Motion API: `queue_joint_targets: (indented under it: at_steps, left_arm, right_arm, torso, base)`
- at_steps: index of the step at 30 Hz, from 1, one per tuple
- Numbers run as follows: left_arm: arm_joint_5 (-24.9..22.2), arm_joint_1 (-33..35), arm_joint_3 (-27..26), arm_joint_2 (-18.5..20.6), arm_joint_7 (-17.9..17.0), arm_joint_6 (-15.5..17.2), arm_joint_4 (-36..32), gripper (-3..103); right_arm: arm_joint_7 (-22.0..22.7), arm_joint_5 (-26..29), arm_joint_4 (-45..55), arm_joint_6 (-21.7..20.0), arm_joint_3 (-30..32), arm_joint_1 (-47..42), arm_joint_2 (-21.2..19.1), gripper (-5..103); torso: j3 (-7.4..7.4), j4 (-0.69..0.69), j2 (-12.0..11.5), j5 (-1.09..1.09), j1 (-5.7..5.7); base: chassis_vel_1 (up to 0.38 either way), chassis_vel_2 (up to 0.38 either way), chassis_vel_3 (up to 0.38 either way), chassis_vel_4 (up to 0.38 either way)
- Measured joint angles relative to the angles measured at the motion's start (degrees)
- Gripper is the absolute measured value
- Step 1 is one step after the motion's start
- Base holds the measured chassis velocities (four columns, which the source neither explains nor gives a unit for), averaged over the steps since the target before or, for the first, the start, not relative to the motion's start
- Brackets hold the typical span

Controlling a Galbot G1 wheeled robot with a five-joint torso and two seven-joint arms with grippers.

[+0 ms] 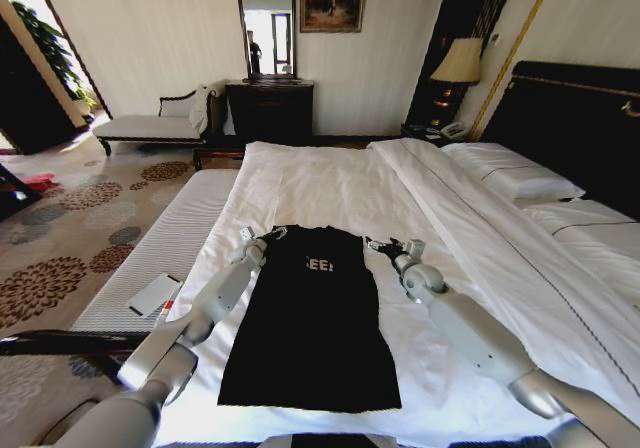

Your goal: Fold the clothes on the bed.

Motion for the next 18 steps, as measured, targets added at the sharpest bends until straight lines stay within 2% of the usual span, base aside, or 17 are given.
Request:
queue_joint_targets:
  at_steps: [4, 7, 10, 12, 15, 18]
  left_arm:
    - [0.54, -0.54, -0.06, -1.06, 0.05, -0.09, 2.20, 82]
    - [0.65, -0.96, -0.30, -1.74, 0.14, -0.56, 3.62, 77]
    - [1.25, -1.21, -0.88, -2.49, 0.31, -1.09, 4.75, 64]
    - [1.50, -1.26, -0.97, -2.66, 0.36, -1.23, 4.98, 64]
    - [2.06, -1.26, -1.05, -2.87, 0.42, -1.62, 5.21, 47]
    - [2.28, -0.83, -1.10, -2.79, 0.42, -2.03, 4.96, 42]
  right_arm:
    - [0.00, 0.08, 0.14, -0.01, 0.26, -0.16, -0.17, 100]
    - [0.00, 0.21, 0.21, -0.02, 0.33, -0.19, -0.28, 100]
    - [0.00, 0.98, -0.31, -0.40, 0.31, 0.23, -0.17, 100]
    - [-0.14, 1.19, -0.60, -0.46, 0.21, 0.50, -0.10, 100]
    - [-1.11, 2.12, -2.20, -0.64, -0.57, 2.17, 0.25, 100]
    - [-2.06, 3.00, -3.85, -1.07, -1.70, 3.85, 0.66, 100]
  torso:
    - [0.00, 0.01, 0.00, 0.00, 0.00]
    - [0.00, 0.01, 0.00, 0.00, 0.00]
    - [0.00, 0.00, 0.00, 0.00, 0.00]
    - [0.00, 0.00, 0.00, 0.00, 0.00]
    - [0.00, 0.00, -0.01, -0.01, 0.00]
    - [0.00, 0.01, 0.00, -0.01, 0.00]
  base:
    - [0.000, 0.000, 0.000, 0.000]
    - [0.000, 0.000, 0.000, 0.000]
    - [0.000, 0.000, 0.000, 0.000]
    - [0.000, 0.000, 0.000, 0.000]
    - [0.000, 0.000, 0.000, 0.000]
    - [0.000, 0.000, 0.000, 0.000]
